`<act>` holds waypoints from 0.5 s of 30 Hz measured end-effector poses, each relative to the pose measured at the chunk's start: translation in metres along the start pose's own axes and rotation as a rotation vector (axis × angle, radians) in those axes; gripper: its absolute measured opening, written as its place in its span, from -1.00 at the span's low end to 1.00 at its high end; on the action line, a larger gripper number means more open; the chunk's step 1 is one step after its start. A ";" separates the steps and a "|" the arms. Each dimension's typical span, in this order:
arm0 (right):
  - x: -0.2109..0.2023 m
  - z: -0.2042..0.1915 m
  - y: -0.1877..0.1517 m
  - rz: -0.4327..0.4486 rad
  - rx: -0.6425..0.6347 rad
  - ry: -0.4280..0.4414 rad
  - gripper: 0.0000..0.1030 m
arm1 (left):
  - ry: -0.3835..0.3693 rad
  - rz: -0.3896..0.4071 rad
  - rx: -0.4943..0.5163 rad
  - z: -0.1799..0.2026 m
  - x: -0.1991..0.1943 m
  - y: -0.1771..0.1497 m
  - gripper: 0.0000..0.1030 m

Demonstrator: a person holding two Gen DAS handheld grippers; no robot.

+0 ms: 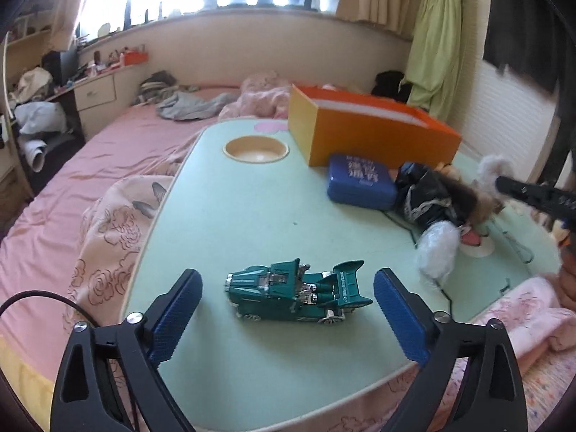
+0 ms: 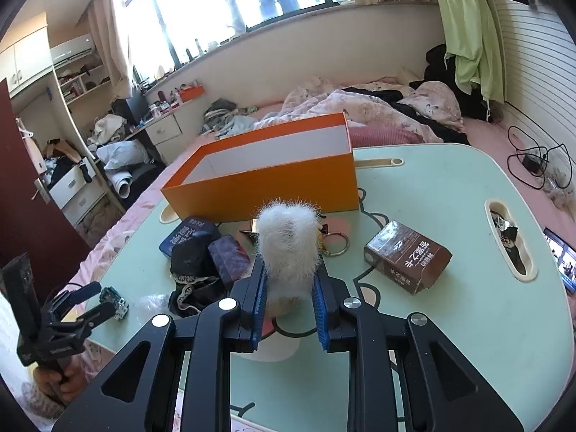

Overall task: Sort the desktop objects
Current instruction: 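Carry the car into the orange box and release while the right drops the white fur in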

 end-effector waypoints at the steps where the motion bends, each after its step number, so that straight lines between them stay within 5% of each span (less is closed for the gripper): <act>1: 0.000 -0.001 0.000 -0.002 0.000 0.000 -0.53 | 0.025 -0.007 0.024 0.004 0.003 0.001 0.89; 6: 0.000 -0.001 -0.002 -0.005 0.006 0.005 -0.53 | 0.040 0.005 0.081 0.016 0.010 0.003 0.97; 7: 0.001 0.000 -0.002 -0.007 0.006 0.006 -0.53 | 0.033 0.013 0.084 0.017 0.010 0.004 0.85; 8: 0.001 0.000 -0.002 -0.008 0.007 0.006 -0.53 | 0.034 0.023 0.089 0.017 0.009 0.004 0.50; 9: 0.000 0.000 -0.003 -0.008 0.008 0.006 -0.53 | 0.025 0.037 0.091 0.018 0.006 0.005 0.43; 15: 0.001 0.000 -0.003 -0.009 0.010 0.007 -0.53 | 0.001 0.067 0.077 0.017 0.000 0.003 0.42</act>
Point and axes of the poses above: each gripper's, at about its wrist camera, not at the fingertips, and x roughly the way its jaws point, z to its right, y to its top, the point moved 5 cm from there along x, roughly the way its jaws point, and after that the axes turned 14 degrees about x, right-handed, at the moved point
